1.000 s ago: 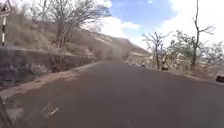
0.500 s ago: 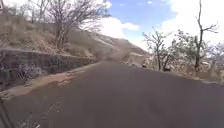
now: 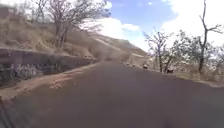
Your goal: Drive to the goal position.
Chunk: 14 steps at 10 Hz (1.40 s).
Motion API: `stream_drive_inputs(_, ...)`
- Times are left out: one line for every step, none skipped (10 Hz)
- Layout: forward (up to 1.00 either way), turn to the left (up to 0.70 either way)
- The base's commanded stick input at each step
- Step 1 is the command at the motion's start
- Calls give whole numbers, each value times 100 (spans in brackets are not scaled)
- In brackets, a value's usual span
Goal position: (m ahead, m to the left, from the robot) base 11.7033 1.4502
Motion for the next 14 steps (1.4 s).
stream_drive_inputs(70, 0)
stream_drive_inputs(70, 0)
stream_drive_inputs(70, 0)
stream_drive_inputs(70, 0)
stream_drive_inputs(70, 0)
stream_drive_inputs(70, 0)
stream_drive_inputs(70, 0)
stream_drive_inputs(70, 0)
stream_drive_inputs(70, 0)
stream_drive_inputs(70, 0)
stream_drive_inputs(70, 0)
stream_drive_inputs(70, 0)
stream_drive_inputs(70, 0)
stream_drive_inputs(70, 0)
